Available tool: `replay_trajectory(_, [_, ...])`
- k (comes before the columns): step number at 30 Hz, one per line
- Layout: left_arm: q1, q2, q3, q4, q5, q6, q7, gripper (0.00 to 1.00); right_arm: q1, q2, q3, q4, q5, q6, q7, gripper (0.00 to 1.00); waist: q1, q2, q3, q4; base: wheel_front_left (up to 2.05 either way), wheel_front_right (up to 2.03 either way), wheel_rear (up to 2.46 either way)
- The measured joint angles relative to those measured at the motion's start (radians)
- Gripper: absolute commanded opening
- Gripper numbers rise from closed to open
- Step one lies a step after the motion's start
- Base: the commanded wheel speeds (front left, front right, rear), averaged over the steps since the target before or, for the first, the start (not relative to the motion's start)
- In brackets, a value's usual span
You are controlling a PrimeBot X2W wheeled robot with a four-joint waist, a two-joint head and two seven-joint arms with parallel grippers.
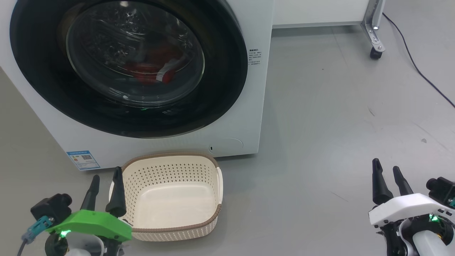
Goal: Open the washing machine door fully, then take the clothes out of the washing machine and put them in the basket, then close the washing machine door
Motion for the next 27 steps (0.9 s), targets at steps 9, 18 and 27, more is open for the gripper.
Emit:
replay_trajectory(9, [0.0, -0.001, -0.04, 0.001, 0.136, 0.019, -0.028, 1.0, 0.0, 0.005, 0.035, -0.014, -0.124, -0.025, -0.029, 1.0, 0.0, 0.0, -0.002, 0.0, 0.0, 0.0, 0.0])
replay_trajectory(18, [0.0, -0.003, -0.071, 0.017, 0.257, 0.046, -0.061, 1.0, 0.002, 0.013, 0.065, -0.022, -0.241, -0.044, -0.062, 1.0, 0.0, 0.0, -0.003, -0.001, 0.0, 0.0, 0.0])
replay_trajectory(27, [0.0, -0.01, -0.097, 0.027, 0.371, 0.06, -0.094, 1.0, 0.005, 0.024, 0.096, -0.035, -0.357, -0.053, -0.092, 1.0, 0.0, 0.0, 0.0, -0.001, 0.0, 0.0, 0.0])
